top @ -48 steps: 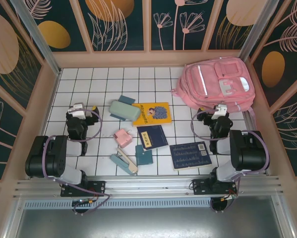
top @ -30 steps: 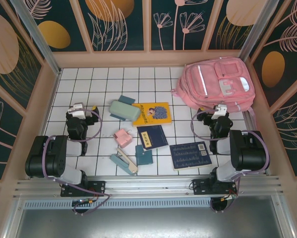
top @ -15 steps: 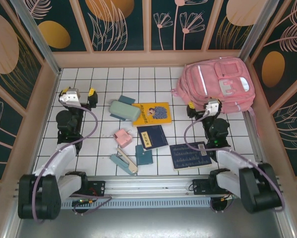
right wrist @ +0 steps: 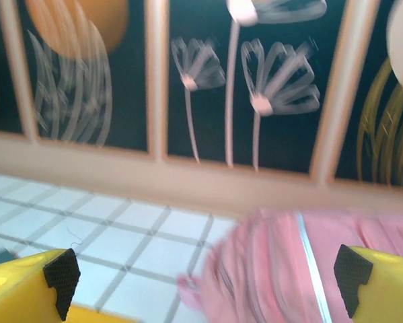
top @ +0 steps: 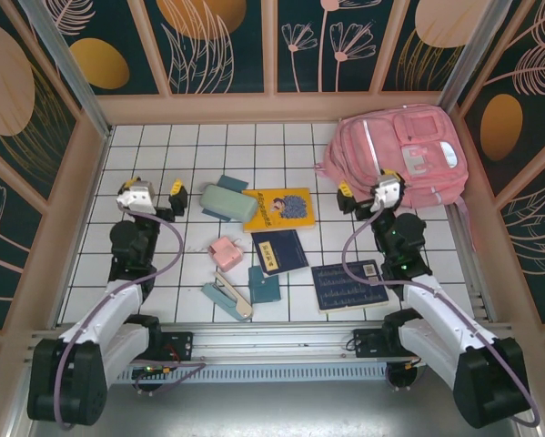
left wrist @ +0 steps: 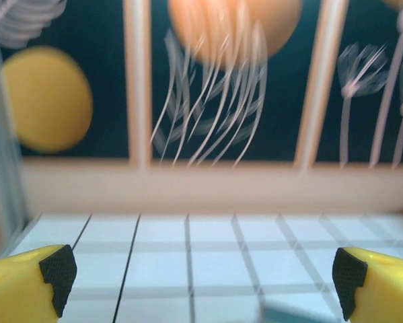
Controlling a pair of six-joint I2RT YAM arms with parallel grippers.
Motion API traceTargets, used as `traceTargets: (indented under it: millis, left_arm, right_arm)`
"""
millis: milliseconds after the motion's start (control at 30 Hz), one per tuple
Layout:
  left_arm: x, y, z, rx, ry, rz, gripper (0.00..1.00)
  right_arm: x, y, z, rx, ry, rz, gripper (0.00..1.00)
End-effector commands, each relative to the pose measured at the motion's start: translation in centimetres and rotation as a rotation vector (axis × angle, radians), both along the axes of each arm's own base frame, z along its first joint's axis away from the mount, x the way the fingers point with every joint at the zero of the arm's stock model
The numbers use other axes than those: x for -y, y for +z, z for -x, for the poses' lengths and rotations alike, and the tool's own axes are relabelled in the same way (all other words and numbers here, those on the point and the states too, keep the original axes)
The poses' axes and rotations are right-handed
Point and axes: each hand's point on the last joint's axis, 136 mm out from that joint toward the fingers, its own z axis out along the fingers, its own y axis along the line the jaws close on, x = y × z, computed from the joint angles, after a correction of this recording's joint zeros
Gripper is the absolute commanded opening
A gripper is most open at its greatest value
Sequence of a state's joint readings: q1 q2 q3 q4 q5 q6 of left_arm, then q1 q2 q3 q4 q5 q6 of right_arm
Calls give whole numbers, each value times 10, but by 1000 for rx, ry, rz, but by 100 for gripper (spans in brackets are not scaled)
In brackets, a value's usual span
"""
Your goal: Pack books, pencil case, and school supplies into a backpack
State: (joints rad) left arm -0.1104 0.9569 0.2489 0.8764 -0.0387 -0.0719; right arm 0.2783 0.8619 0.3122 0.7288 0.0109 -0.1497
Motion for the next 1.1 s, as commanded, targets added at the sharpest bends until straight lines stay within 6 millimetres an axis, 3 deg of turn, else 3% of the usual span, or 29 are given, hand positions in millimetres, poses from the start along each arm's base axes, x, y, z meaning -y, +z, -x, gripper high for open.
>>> traceTargets:
  millis: [0,100,167,267,333,467,500,567,667,833,933,1067]
  left_arm:
    - [-35,4,3,63,185,67,99]
    - [-8,23,-17,58,35,59,99]
    - [13,49,-31,37,-70,64,99]
    - [7,84,-51,-24,1,290,99]
    - [19,97,-64,-92,-23,346,99]
    - [72,118,-73,-168,-104,254,99]
    - [85,122,-76,-197,-154,269,99]
    - [83,111,-84,-329,-110,308,99]
    - [61,94,-104,-390,60,376,99]
    - [101,56,-133,-619,-123,476,99]
    - [114,36,-132,-671,-174,543,99]
    - [123,9,-126,-760,-187,601,99]
  right_arm:
    - [36,-15,6,18,-99,-99,99]
    - [38,-8,1,14,-103,-129,99]
    - [48,7,-12,-38,-184,-231,99]
    - [40,41,-22,-48,-221,-248,99]
    - [45,63,-25,-61,-259,-360,99]
    - [77,53,-33,-312,-430,-725,99]
    - [76,56,-40,-340,-371,-730,99]
    - [80,46,-48,-395,-327,-800,99]
    - [76,29,-64,-514,-300,-798,99]
    - [57,-14,-93,-698,-295,-720,99]
    - [36,-35,-117,-758,-274,-576,99]
    - [4,-91,-158,-948,-291,-397,99]
